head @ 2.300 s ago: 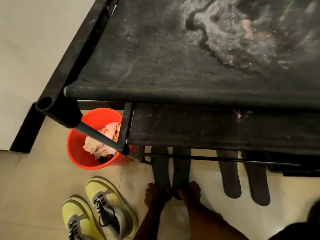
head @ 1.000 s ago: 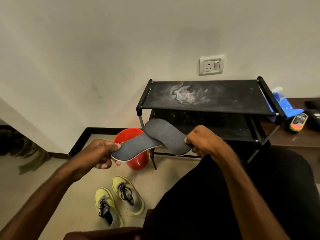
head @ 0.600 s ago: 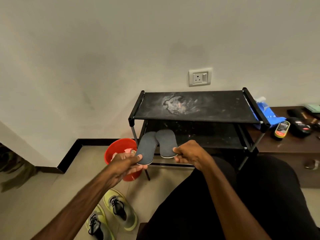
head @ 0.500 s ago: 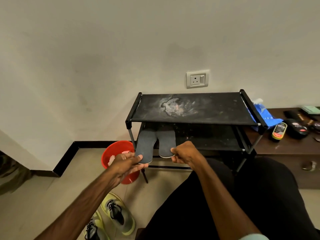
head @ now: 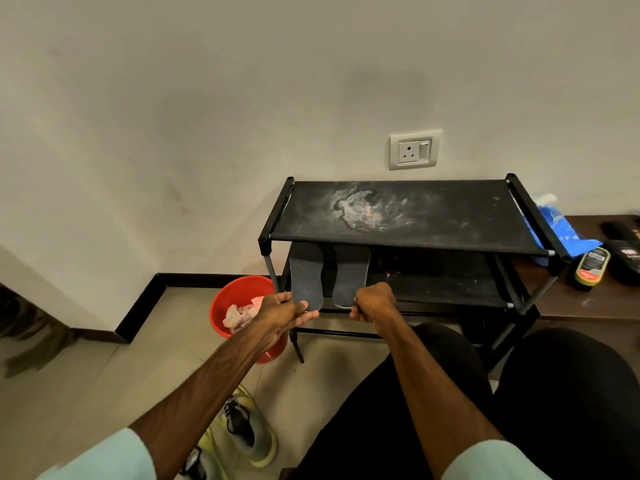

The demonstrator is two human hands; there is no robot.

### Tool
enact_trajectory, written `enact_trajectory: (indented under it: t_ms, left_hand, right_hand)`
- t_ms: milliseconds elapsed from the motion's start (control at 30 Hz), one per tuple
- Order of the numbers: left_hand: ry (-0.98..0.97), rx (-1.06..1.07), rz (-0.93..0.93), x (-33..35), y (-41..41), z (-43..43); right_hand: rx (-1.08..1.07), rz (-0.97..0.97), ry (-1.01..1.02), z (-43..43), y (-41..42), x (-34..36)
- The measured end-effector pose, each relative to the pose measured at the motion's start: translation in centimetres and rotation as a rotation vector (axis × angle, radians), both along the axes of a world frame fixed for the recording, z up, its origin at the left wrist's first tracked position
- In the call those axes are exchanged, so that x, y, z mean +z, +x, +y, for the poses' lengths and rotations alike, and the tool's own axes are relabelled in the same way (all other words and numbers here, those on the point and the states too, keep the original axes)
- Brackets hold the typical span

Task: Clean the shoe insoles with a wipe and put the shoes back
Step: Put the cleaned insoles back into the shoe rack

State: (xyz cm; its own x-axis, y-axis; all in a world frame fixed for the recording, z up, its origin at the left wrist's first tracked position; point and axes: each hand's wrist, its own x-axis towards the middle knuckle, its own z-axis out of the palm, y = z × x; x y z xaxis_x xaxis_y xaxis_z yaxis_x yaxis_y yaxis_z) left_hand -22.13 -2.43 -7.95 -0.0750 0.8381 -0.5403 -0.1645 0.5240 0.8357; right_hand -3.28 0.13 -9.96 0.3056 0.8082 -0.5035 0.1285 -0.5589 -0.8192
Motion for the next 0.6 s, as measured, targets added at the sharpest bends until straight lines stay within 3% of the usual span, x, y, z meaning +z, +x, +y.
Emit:
enact_trajectory:
  t_ms: [600]
  left_hand:
    - [-0.144, 0.131, 0.133, -4.1, -0.5, 3.4]
  right_hand:
    - [0.142, -0.126, -0.115, 3.3, -2.0, -3.9]
